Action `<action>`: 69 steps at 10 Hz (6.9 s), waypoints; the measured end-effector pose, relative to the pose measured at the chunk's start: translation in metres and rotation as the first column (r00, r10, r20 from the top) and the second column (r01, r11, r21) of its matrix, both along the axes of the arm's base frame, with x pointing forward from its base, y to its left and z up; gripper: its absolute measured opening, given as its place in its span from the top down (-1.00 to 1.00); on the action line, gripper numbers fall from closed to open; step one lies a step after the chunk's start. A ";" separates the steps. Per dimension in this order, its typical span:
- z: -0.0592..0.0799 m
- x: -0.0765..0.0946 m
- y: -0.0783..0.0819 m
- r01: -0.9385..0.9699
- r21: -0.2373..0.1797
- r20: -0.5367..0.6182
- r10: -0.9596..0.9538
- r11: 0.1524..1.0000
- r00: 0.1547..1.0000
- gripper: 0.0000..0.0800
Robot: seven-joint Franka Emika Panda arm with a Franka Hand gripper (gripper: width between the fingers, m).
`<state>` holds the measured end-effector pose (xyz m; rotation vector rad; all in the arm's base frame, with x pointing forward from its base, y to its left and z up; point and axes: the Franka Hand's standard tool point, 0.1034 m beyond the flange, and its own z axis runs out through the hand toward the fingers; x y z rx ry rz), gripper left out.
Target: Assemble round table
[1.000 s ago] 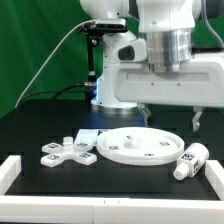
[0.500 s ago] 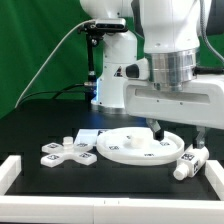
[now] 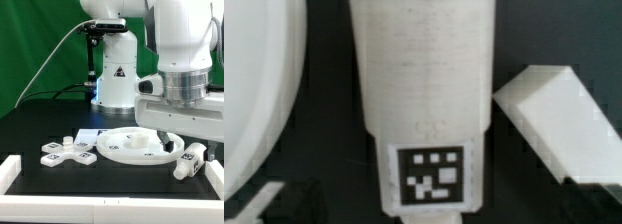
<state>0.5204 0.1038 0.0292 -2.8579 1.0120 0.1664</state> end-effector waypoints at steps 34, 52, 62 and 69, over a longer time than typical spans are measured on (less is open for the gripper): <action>-0.019 -0.089 0.063 -0.250 -0.042 0.003 0.250 0.967 0.968 0.47; 0.062 -0.064 -0.059 -0.535 0.033 0.049 0.533 0.844 0.844 -0.62; -0.009 -0.126 -0.084 -0.564 -0.098 0.082 0.571 0.820 0.817 -0.62; -0.023 -0.132 -0.082 -0.570 -0.100 0.074 0.578 0.815 0.813 -0.32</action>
Offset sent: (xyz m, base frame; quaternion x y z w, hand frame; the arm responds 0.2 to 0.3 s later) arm 0.0008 -0.0110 -0.0121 0.0038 0.0125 -0.0057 0.9999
